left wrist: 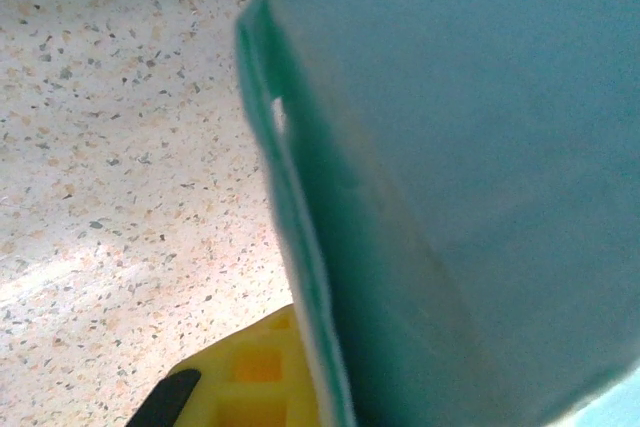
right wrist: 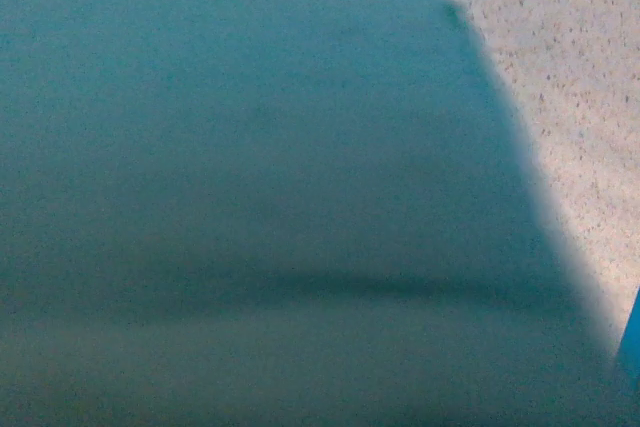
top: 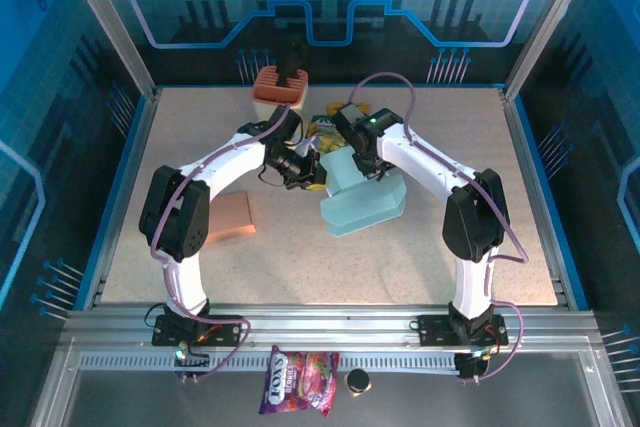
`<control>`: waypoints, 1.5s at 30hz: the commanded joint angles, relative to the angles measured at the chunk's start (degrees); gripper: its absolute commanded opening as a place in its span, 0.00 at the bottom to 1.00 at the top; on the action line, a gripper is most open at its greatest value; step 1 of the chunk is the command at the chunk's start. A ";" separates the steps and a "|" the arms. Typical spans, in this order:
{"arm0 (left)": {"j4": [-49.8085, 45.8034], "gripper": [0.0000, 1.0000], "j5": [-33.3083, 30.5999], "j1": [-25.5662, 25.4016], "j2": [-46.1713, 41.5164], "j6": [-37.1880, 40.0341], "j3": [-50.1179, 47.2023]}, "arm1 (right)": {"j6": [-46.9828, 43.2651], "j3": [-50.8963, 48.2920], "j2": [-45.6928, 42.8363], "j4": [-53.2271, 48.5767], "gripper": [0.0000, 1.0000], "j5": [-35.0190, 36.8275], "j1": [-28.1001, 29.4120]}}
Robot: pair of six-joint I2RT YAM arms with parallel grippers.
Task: Fold the paper box
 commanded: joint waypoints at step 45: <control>21.51 0.19 -18.81 -3.91 -1.66 -16.18 -20.86 | 10.27 -9.74 1.68 4.79 0.00 -4.74 6.34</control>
